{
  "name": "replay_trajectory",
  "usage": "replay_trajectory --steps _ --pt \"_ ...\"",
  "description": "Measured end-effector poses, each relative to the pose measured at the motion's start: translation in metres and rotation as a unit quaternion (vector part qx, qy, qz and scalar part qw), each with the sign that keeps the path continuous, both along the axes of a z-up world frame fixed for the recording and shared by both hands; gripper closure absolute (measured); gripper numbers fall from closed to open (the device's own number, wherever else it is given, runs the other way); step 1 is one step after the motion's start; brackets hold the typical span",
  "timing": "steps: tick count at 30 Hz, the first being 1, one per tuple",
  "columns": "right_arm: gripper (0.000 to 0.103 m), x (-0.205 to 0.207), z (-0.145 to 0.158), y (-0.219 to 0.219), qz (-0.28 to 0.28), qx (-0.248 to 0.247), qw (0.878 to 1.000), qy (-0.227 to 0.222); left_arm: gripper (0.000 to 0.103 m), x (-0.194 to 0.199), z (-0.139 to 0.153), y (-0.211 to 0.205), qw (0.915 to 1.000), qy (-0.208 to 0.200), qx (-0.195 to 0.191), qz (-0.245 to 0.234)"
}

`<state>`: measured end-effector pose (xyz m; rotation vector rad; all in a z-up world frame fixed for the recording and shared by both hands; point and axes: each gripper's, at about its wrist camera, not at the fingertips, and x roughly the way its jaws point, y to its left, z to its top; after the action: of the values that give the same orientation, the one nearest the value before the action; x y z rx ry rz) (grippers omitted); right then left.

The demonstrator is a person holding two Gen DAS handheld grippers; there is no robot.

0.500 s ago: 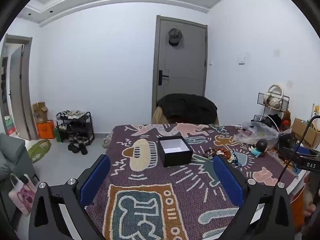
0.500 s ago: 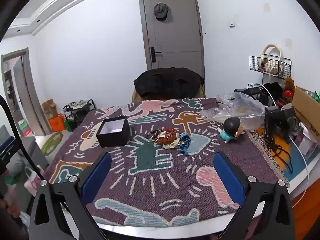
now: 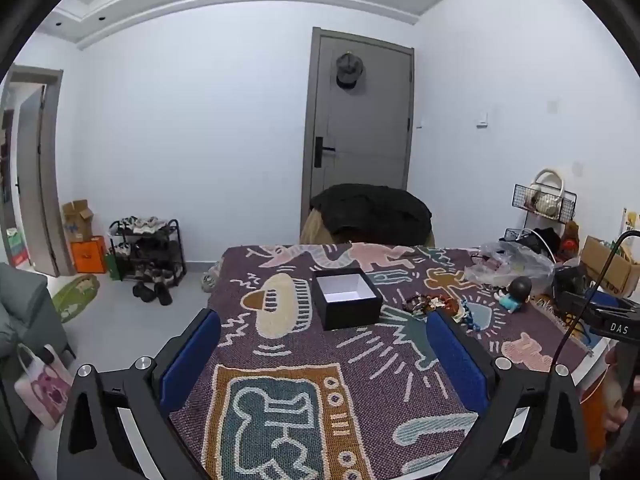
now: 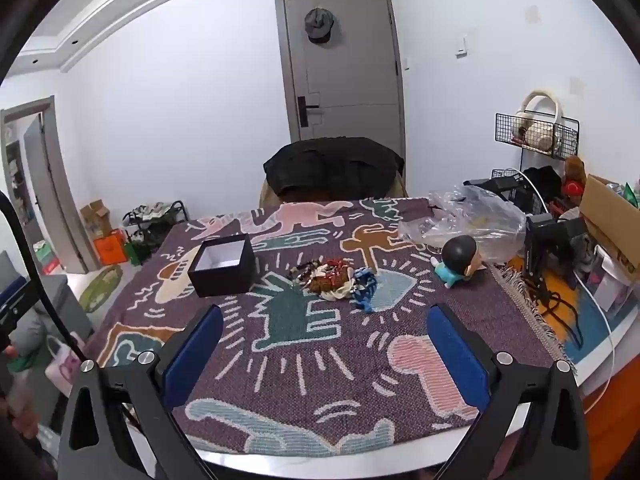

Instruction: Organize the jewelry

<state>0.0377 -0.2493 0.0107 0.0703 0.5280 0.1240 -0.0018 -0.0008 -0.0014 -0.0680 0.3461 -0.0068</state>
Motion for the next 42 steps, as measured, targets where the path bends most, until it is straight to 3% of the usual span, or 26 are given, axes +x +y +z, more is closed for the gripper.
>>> replay_trajectory --steps 42 --pt "0.000 -0.0003 -0.0053 0.0033 -0.004 -0.009 1.000 -0.003 0.000 0.0036 0.0011 0.0013 0.9999 0.004 -0.006 -0.008"
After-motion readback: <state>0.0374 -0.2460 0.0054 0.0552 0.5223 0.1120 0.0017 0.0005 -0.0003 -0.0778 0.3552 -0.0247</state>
